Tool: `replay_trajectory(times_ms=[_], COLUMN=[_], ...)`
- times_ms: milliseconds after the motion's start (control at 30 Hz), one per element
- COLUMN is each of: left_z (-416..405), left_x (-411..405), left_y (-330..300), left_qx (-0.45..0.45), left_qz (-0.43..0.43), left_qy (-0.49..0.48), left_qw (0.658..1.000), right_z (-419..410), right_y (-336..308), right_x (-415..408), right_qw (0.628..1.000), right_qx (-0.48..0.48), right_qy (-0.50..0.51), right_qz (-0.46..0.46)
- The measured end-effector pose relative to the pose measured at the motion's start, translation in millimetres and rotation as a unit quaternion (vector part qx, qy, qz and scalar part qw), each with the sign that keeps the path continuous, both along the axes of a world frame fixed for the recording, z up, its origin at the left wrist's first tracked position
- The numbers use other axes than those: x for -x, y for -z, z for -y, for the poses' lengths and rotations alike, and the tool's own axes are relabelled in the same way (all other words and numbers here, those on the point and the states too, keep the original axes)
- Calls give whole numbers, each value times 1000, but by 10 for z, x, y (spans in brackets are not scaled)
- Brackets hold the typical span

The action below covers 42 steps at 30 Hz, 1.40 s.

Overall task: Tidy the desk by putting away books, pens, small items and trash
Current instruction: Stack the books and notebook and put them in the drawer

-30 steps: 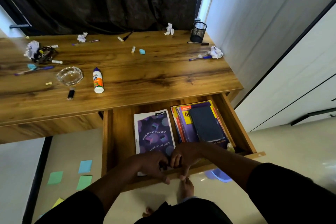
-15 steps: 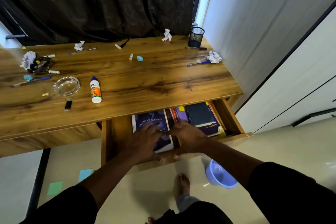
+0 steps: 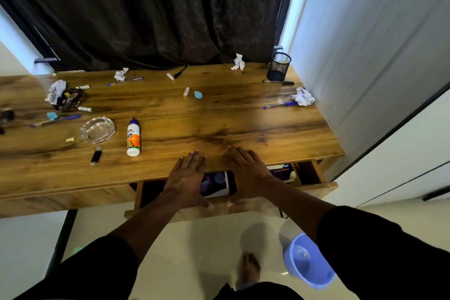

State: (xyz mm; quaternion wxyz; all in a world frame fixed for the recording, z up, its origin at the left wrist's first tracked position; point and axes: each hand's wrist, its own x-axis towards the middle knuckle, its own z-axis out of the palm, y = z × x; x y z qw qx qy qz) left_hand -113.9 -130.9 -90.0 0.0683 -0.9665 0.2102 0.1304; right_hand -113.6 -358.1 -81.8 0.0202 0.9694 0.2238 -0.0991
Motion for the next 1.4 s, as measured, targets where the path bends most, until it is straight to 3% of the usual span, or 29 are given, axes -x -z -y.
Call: replay_trajectory(times_ms=[400,767,1400], left_z=[116,179,262], left_x=[-137,43,64], left_y=[-124,-58,149], left_qx=[16,89,71], left_qz=[-15,78,146], left_qy=[-45,-102,-115], left_qw=[999,988,980], right_z=[28,7,25], right_y=[-18,-6,128], right_x=[-254,-320,-373], right_qw=[999,998,989], right_qx=[2,-44,-104], right_qy=[-34,-23,-44], right_qz=[25,31,97])
